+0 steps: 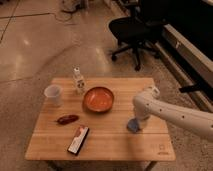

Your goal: Wipe the white sponge on the table

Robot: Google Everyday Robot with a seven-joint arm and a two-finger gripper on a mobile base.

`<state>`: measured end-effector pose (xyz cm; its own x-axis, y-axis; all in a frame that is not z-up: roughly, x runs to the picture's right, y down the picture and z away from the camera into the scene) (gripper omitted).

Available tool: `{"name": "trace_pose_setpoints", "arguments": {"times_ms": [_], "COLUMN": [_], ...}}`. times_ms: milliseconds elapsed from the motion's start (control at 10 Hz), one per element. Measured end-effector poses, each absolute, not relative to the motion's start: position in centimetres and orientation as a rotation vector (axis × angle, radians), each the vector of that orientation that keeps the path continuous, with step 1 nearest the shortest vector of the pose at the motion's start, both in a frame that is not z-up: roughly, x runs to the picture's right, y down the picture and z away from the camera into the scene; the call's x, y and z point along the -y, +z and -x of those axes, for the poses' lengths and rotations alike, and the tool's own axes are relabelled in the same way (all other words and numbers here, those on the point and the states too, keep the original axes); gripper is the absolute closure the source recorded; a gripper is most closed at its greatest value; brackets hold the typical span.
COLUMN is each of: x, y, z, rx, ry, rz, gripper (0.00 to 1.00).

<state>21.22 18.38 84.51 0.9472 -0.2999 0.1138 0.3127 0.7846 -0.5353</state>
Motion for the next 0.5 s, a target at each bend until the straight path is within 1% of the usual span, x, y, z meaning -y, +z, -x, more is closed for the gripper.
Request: {"name": "trace_pose_setpoints", "arguments": {"times_ms": [300,500], "x": [-19.6,-21.1], "y": [83.4,82.2], "z": [-24.1,-25.2], "rx": [-0.002,0.007], "ry": [-0.340,-0.347], "rz": [0.597,0.617], "gripper": [1.00,1.00]}}
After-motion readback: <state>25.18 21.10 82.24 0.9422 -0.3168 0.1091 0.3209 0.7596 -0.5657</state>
